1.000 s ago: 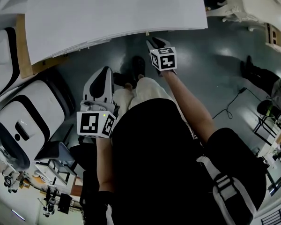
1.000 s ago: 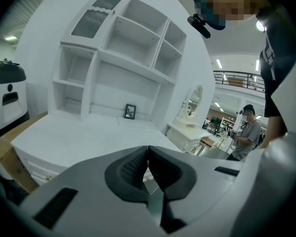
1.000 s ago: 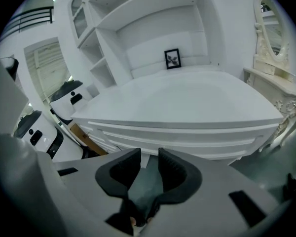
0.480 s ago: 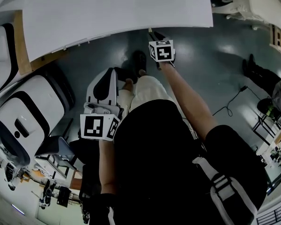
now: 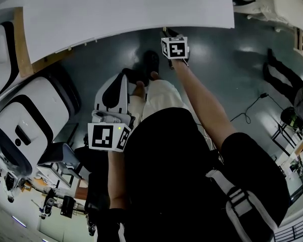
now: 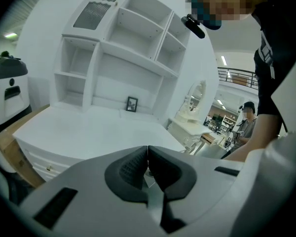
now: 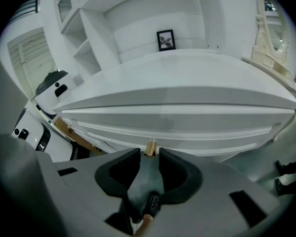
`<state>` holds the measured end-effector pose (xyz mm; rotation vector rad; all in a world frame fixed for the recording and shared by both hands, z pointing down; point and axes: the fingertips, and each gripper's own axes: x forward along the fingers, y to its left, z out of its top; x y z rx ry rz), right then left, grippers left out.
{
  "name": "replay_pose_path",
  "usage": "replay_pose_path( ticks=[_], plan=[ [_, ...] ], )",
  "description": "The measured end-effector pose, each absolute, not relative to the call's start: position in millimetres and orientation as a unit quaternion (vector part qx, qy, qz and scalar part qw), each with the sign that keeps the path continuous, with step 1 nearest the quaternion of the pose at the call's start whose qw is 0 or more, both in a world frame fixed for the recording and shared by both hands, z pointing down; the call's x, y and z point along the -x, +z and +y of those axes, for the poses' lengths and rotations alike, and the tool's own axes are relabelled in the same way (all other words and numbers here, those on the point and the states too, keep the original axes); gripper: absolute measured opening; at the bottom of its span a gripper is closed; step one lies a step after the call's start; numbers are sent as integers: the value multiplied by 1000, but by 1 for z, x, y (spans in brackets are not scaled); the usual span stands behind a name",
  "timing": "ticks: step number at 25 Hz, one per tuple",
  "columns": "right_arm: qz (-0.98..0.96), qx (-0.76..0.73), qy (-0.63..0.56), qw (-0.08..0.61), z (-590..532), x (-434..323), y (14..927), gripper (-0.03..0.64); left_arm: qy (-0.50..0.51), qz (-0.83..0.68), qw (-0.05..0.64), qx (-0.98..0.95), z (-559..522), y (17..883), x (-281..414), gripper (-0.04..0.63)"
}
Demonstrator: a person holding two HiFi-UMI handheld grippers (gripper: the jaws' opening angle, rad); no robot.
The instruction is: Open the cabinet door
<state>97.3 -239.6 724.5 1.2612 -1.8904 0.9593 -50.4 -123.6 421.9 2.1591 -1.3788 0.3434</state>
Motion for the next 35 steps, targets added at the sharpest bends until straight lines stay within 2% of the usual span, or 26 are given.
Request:
replay_pose_path(
  ticks=[24, 35],
  plan=[
    [-710, -493, 362, 348, -249, -95, 728, 97, 128, -522, 280, -796, -121, 423, 59, 23],
    [-706, -500, 381, 325, -248, -97, 729, 91, 124, -537, 284, -785, -110, 425, 62, 23]
  ],
)
